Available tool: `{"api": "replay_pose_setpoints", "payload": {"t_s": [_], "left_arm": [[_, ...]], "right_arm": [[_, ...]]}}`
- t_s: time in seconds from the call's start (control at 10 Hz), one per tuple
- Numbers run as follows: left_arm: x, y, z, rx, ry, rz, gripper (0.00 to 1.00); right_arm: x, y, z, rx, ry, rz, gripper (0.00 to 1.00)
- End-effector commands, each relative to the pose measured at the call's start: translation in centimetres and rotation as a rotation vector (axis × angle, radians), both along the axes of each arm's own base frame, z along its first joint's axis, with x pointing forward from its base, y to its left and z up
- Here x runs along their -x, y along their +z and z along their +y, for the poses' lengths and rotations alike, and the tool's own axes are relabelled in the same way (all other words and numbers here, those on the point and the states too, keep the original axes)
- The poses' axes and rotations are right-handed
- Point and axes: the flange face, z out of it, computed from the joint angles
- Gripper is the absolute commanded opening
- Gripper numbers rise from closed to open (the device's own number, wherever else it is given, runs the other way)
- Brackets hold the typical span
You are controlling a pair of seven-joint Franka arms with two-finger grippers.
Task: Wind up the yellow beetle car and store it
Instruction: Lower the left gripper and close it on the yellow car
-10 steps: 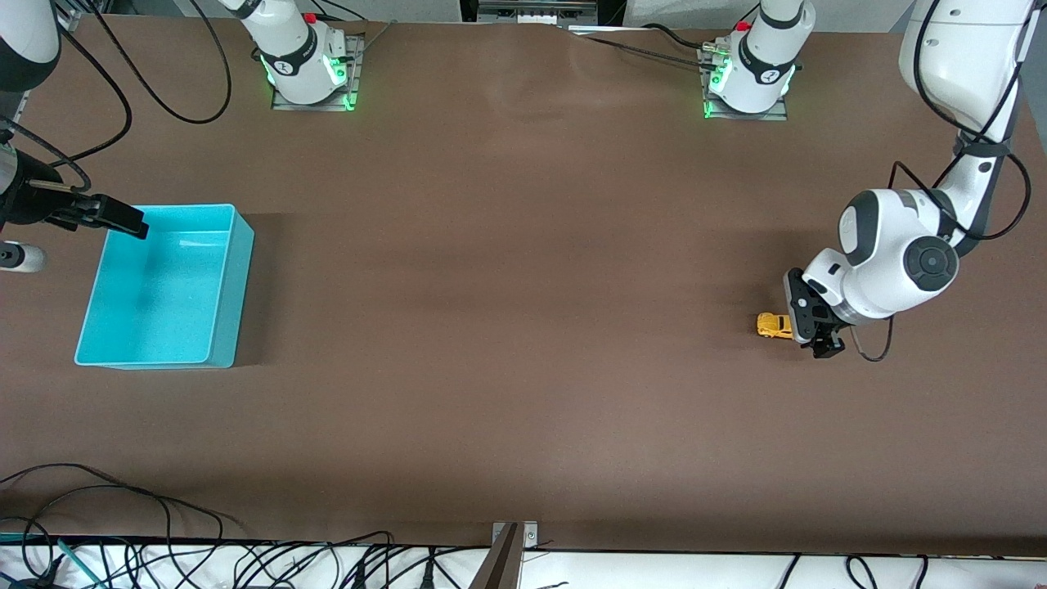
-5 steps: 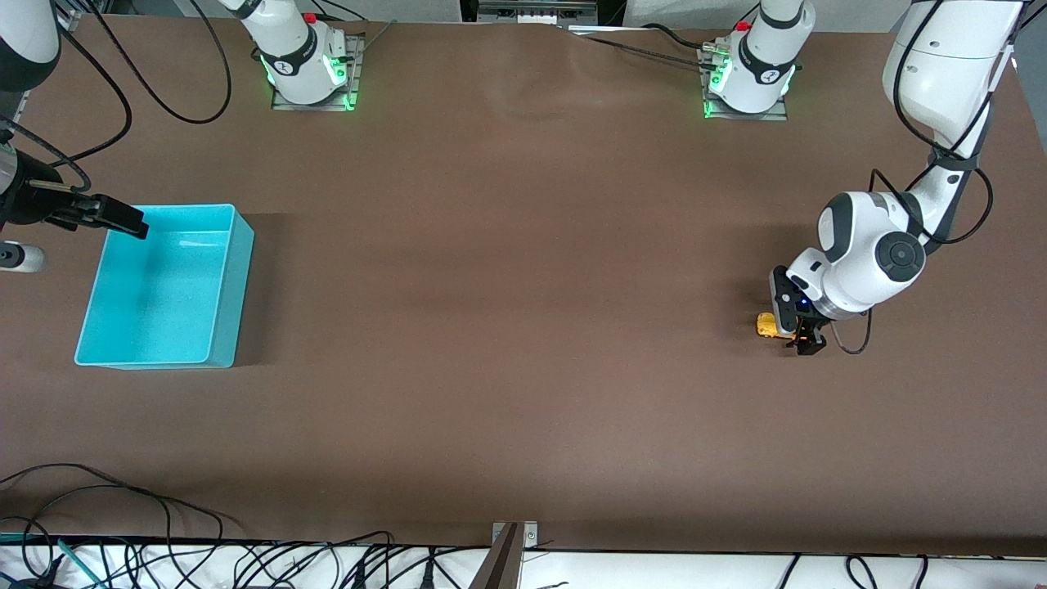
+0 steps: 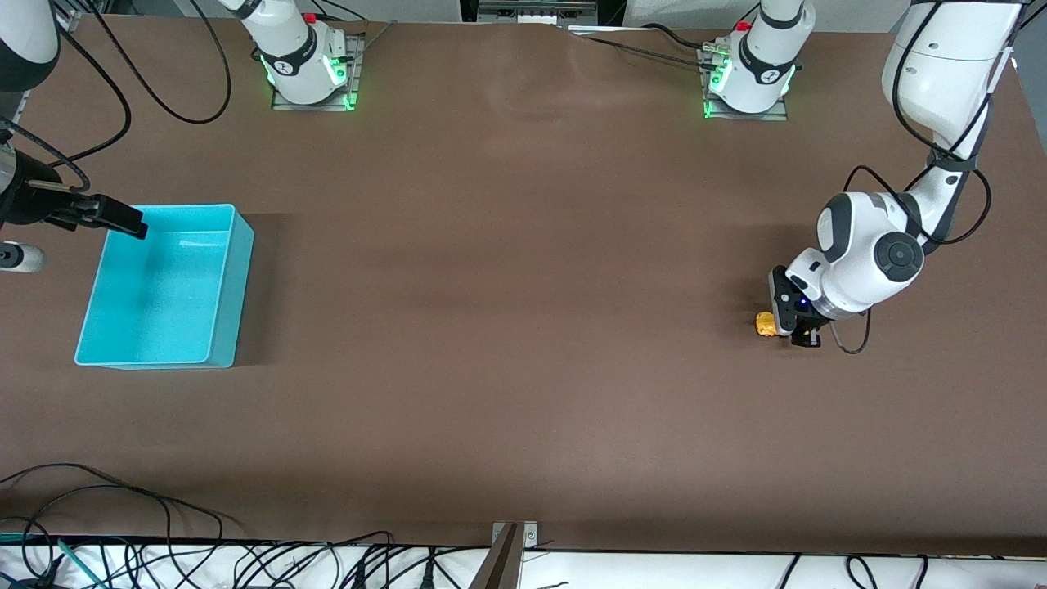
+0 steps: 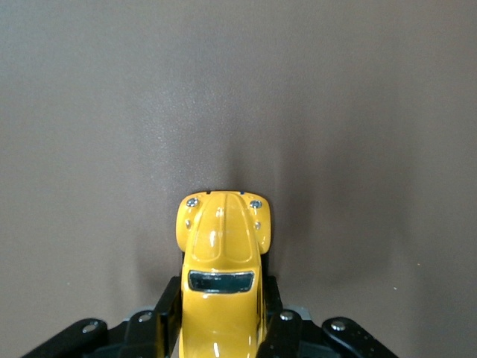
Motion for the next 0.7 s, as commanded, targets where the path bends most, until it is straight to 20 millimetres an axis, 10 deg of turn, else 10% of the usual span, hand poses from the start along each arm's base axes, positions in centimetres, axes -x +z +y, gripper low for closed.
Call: {"api": "replay_pose_setpoints", "payload": {"t_s": [0.0,0.6], "left_arm": [[0.1,-0.2,0.3,-0.008,-0.024,0.002,0.02],[0.4,-0.8,4.5,-0.009,0.045,0.038,0.03]], "right_arm": [[0.3,0.1,-0.3,-0.019,0.01,0.007,1.0],[0.2,0.2,0.1,-0.019,0.016,0.004,1.0]]}}
